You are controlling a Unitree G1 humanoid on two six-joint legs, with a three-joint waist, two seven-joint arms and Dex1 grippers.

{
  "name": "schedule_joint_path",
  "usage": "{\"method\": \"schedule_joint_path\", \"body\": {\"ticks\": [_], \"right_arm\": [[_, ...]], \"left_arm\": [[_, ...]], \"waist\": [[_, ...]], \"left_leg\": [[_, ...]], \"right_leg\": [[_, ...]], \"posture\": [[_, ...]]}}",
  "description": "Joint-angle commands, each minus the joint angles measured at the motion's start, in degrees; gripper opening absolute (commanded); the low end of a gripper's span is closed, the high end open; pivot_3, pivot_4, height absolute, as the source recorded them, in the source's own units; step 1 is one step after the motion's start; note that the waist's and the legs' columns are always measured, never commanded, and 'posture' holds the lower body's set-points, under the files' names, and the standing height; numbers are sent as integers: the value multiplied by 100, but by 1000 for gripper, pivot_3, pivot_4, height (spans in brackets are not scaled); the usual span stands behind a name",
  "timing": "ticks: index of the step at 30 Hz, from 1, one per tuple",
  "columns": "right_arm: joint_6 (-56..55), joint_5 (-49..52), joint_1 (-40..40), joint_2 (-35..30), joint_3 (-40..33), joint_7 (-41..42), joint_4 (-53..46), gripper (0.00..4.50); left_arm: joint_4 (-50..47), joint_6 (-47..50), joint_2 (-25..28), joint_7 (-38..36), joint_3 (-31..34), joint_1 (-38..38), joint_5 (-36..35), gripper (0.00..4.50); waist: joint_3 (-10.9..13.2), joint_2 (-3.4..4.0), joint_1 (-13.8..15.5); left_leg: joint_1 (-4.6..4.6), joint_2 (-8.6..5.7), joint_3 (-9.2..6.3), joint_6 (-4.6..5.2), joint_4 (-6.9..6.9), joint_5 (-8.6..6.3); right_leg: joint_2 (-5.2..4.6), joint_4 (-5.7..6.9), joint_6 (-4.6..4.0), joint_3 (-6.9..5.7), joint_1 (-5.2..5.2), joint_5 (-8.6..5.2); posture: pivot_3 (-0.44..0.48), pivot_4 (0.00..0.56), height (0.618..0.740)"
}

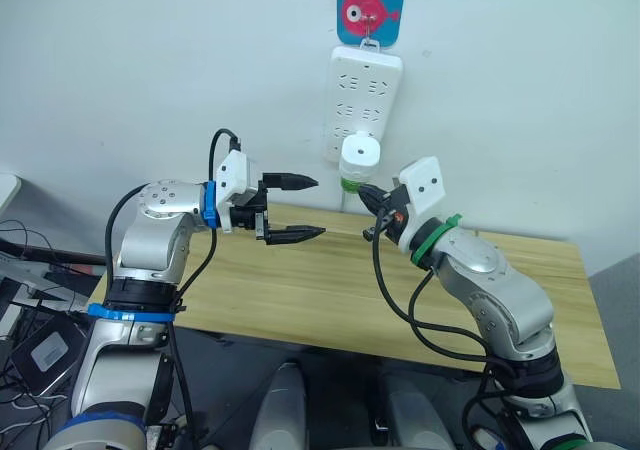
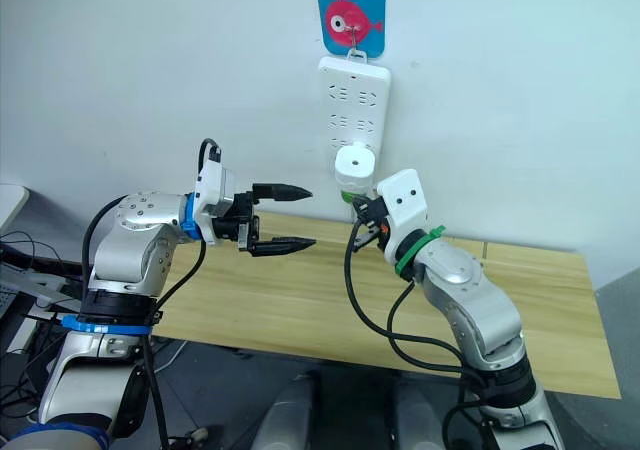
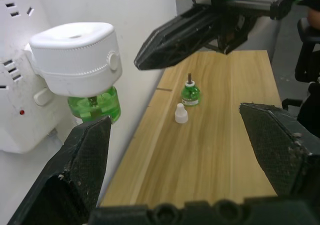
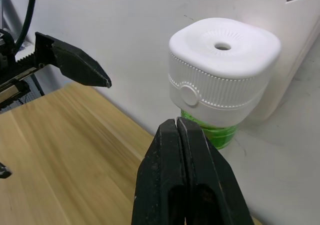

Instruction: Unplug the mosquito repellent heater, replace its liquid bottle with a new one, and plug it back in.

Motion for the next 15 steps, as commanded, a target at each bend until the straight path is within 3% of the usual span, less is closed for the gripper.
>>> {"method": "schedule_joint_path", "body": {"ticks": [1, 15], "right_arm": [[-201, -43, -177, 124, -61, 32, 17, 25], [-227, -103, -329, 366, -184, -68, 191, 25]], "left_arm": [[-62, 9, 64, 38, 58, -148, -120, 4500], [383, -186, 46, 85, 34, -400, -35, 4500]], "waist": [[0, 0, 0], [0, 0, 0]], "left_leg": [[0, 0, 0, 0, -1, 0], [2, 1, -1, 0, -2, 1]], "right_leg": [[0, 1, 0, -1, 0, 0], [1, 3, 0, -1, 0, 0]], "posture": [[218, 184, 740], [220, 194, 740]]}}
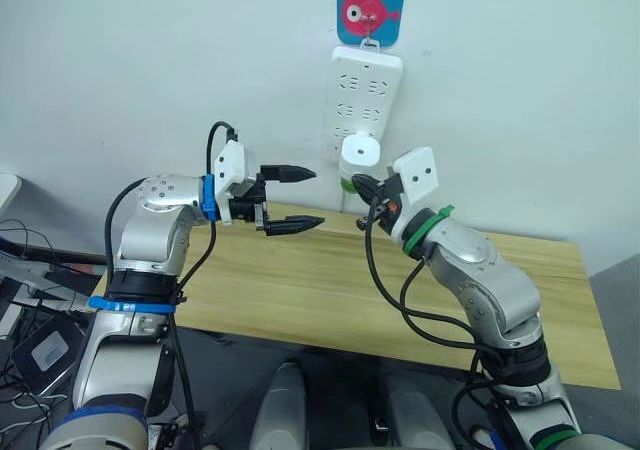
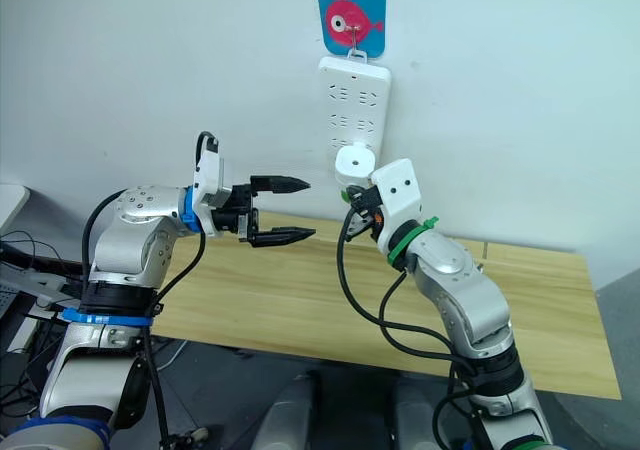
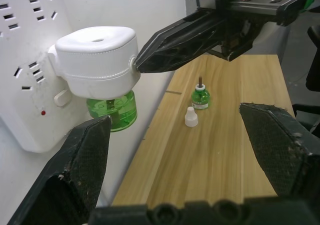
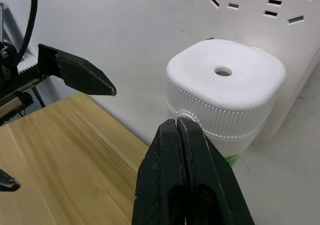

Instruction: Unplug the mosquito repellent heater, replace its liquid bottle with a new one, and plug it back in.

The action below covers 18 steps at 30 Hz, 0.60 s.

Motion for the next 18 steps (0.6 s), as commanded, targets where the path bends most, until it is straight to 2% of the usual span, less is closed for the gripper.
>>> {"method": "schedule_joint_path", "body": {"ticks": [1, 18], "right_arm": [[-104, -68, -115, 78, -182, -102, -62, 25], [-263, -722, -186, -32, -459, -655, 183, 25]], "left_arm": [[-68, -107, 45, 21, 29, -122, -31, 4500], [-9, -116, -15, 103, -41, -189, -29, 4500]], "waist": [[0, 0, 0], [0, 0, 10]], "left_leg": [[0, 0, 0, 0, 0, 0], [1, -1, 1, 29, 1, 28]], "right_leg": [[0, 0, 0, 0, 0, 0], [-1, 1, -3, -1, 1, 9]], "posture": [[218, 196, 740], [211, 199, 740]]}}
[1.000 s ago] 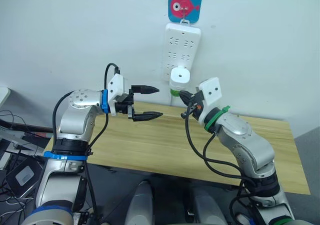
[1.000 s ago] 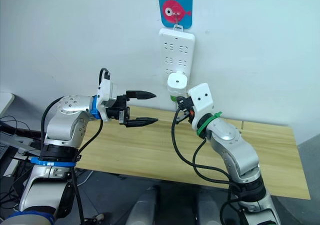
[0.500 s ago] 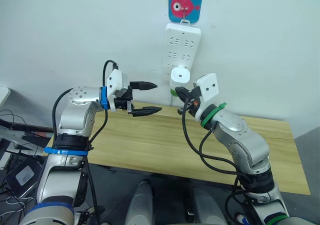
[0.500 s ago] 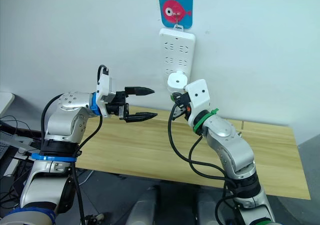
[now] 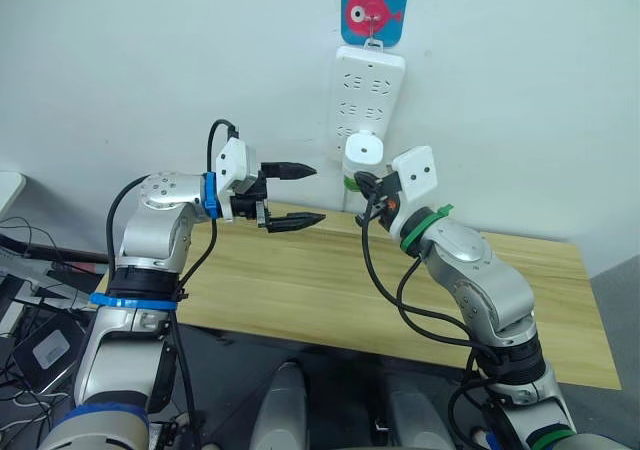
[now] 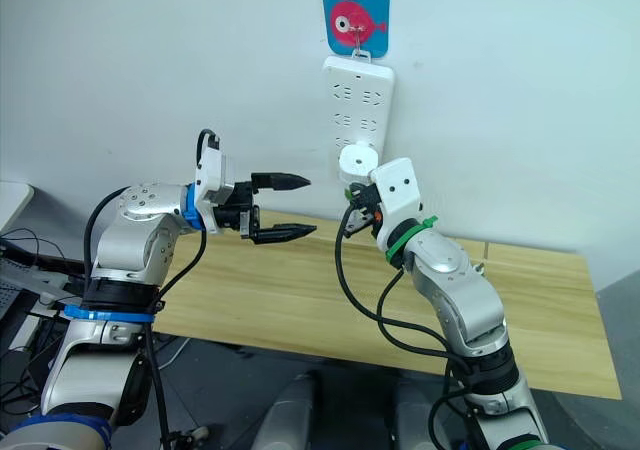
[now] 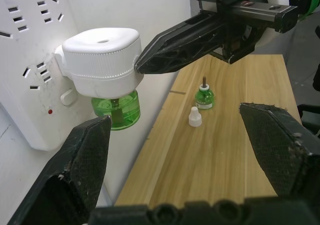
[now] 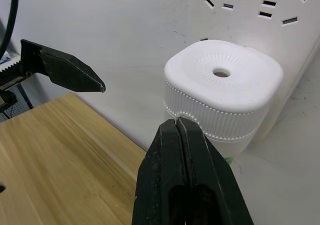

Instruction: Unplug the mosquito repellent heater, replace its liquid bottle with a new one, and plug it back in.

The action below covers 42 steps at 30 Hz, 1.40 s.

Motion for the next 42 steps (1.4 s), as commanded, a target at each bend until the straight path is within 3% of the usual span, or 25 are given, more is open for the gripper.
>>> {"method": "schedule_joint_path", "body": {"ticks": [1, 8, 12, 17, 22, 25, 31, 36, 42], "right_arm": [[-197, -411, -162, -80, -486, -462, 46, 25], [-143, -275, -133, -4, -536, -426, 2, 25], [-53, 114, -65, -1, -325, 63, -251, 25], [450, 598, 404, -486, 43, 777, -967, 25], [724, 890, 1302, -1335, -483, 1220, -1773, 25], [624, 1148, 2018, -2048, -1441, 1685, -1982, 612], [-120, 1291, 3064, -3064, -3244, 2634, -1353, 2612], [-1137, 1058, 3658, -3423, -3928, 3238, -286, 4321], [-1543, 1039, 3850, -3442, -4243, 3392, 224, 4459]], "left_arm": [[-21, -68, -4, 32, 14, -139, -27, 4500], [28, -89, -31, 43, 1, -173, -18, 4500], [99, -104, -40, 65, -3, -191, 5, 4500], [273, -21, 7, 229, 0, -175, 116, 4500], [667, 22, 168, 403, 48, -133, 328, 4500], [940, 101, 388, 603, 67, -111, 546, 4500], [1531, -377, 886, 818, 206, 35, 863, 4500], [2031, -1020, 1122, 1378, 315, 250, 1181, 4500], [2277, -1110, 1217, 1471, 450, 269, 1143, 4500]], "waist": [[0, 0, 1], [0, 0, 1], [0, 0, -1], [0, 0, -5], [0, 0, -5], [1, -1, 4], [0, -1, -1], [-1, -3, 3], [-1, -3, 29]], "left_leg": [[0, 0, 0, 3, 0, 2], [0, 0, 2, 15, 0, 11], [-1, 1, 2, 15, 0, 11], [-4, -1, 5, 15, -24, 10], [-1, 0, -4, 15, -61, 11], [0, -1, -5, 15, -63, 11], [19, 1, 12, 15, -66, 11], [31, 3, 23, 15, -73, 11], [32, 2, 25, 15, -74, 11]], "right_leg": [[0, 0, 2, 0, 0, 1], [-1, -1, 9, 1, 0, 5], [-1, -1, 9, 0, 0, 5], [-3, -20, 1, 0, -1, 6], [-3, -20, -9, -13, -10, 3], [-3, -22, -1, -15, -10, -3], [-5, -27, 1, -2, -1, -6], [-6, -28, 0, 5, 4, -7], [-7, -27, 0, 6, 4, -7]], "posture": [[211, 199, 740], [207, 202, 740], [205, 204, 740], [210, 198, 740], [217, 197, 740], [219, 196, 740], [227, 186, 740], [241, 178, 740], [254, 179, 740]]}}
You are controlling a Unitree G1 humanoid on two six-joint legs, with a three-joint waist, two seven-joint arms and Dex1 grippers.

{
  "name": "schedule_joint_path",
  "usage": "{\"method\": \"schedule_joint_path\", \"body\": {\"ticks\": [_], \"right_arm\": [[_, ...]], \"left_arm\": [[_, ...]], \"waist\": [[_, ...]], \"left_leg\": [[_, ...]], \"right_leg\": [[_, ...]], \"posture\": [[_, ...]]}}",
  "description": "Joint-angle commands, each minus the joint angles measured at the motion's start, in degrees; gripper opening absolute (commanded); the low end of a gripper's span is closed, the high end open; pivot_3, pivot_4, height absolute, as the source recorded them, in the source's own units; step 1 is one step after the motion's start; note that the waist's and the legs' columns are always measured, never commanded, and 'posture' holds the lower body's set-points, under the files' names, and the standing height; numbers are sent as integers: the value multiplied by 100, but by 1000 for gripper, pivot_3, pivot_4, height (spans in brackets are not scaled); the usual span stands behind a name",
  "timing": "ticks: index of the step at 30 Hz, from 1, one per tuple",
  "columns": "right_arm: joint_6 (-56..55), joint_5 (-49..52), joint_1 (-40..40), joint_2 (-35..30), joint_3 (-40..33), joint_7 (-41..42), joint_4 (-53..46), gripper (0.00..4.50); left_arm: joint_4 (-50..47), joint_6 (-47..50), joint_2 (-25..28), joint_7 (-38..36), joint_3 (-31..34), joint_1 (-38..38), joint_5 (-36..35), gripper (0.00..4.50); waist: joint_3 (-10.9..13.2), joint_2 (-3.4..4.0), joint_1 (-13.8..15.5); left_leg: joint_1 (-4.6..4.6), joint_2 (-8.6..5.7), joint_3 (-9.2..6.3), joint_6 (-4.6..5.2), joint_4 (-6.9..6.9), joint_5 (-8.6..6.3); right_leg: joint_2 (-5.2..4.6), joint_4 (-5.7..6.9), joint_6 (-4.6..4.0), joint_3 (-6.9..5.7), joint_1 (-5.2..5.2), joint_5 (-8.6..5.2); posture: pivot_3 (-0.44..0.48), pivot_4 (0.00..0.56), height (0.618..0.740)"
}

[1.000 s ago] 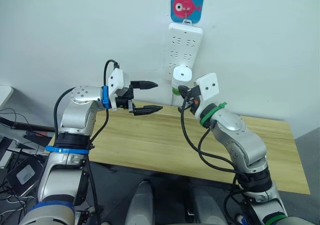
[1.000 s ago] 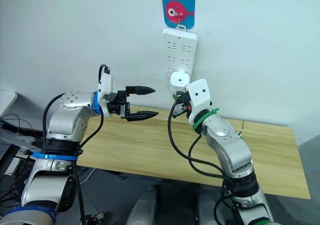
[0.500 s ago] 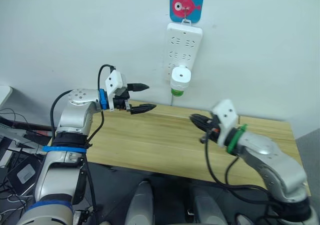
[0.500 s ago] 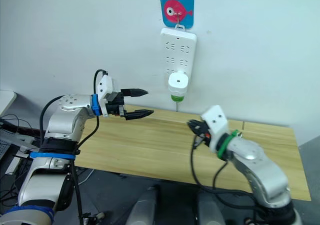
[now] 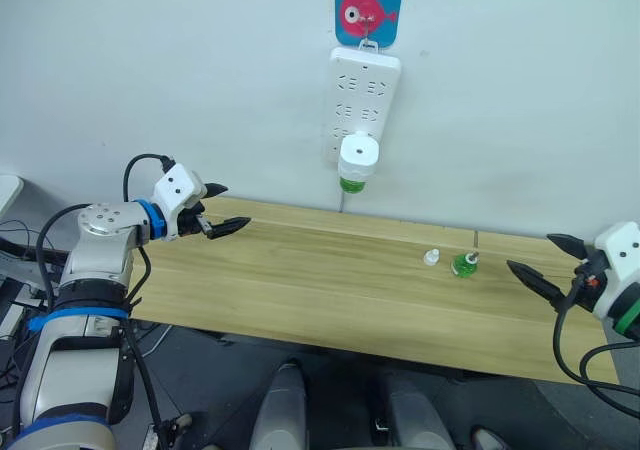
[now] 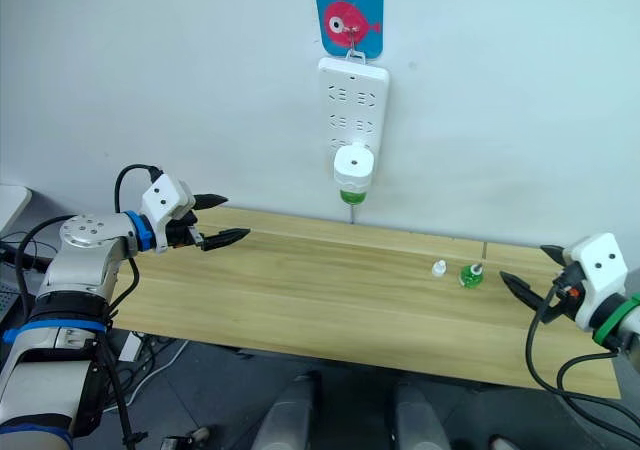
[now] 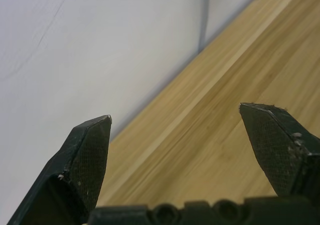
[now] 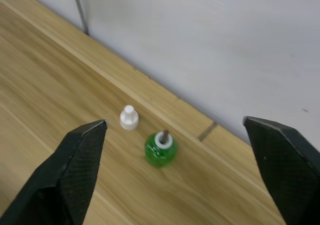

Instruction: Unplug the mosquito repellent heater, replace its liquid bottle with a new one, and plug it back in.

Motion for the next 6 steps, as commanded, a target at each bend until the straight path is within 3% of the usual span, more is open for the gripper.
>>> {"method": "schedule_joint_path", "body": {"ticks": [1, 6], "right_arm": [[-268, -37, 54, -79, -176, 39, -26, 4459], [-238, -29, 52, -8, -80, -79, -28, 4459]], "left_arm": [[5, -135, 129, 42, 158, -67, -11, 4500], [-139, -24, 0, -95, 98, -92, -129, 4500]], "waist": [[0, 0, 0], [0, 0, 2]], "left_leg": [[0, 0, 2, 0, 0, 0], [1, 0, 2, 0, 0, 0]], "right_leg": [[0, 0, -1, 1, 0, 0], [-1, 1, 0, 2, 0, 0]], "posture": [[254, 179, 740], [251, 178, 740]]}}
